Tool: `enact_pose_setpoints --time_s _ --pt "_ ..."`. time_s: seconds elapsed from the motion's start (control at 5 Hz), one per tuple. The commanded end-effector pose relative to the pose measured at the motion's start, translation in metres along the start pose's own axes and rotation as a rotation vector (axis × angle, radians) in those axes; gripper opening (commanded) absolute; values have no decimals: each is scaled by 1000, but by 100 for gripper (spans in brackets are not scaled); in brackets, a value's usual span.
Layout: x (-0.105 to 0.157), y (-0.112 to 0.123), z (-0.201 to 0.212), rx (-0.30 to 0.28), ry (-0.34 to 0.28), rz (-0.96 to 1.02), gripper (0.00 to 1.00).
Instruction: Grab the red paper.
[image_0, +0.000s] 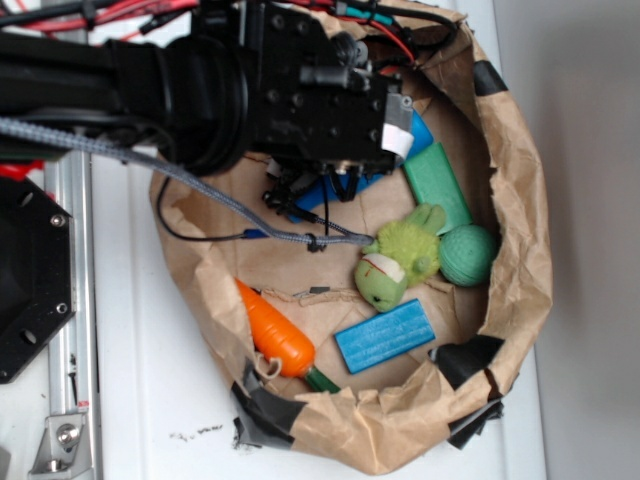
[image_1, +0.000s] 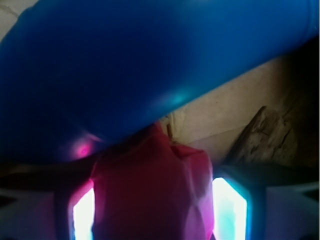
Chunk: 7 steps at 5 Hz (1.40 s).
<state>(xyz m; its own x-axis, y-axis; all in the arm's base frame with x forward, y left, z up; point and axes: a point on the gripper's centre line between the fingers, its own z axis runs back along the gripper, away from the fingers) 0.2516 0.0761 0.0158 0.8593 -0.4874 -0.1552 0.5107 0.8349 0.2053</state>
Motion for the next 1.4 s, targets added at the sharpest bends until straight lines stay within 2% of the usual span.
enact_pose_setpoints --time_s 0.0,0.2,0.4,0.6,0.8,1.0,1.2 --pt "-8 -3 31 -25 -44 34 0" --pt "-2 -9 84 -25 -131 67 0" --pt "13 -22 144 -88 -185 172 0" --pt "24 -25 187 -100 -180 239 0" --pt "35 -32 188 -110 -216 309 0" --pt "33 -36 188 -127 -264 349 0" --pt "30 -38 182 -138 -244 356 0"
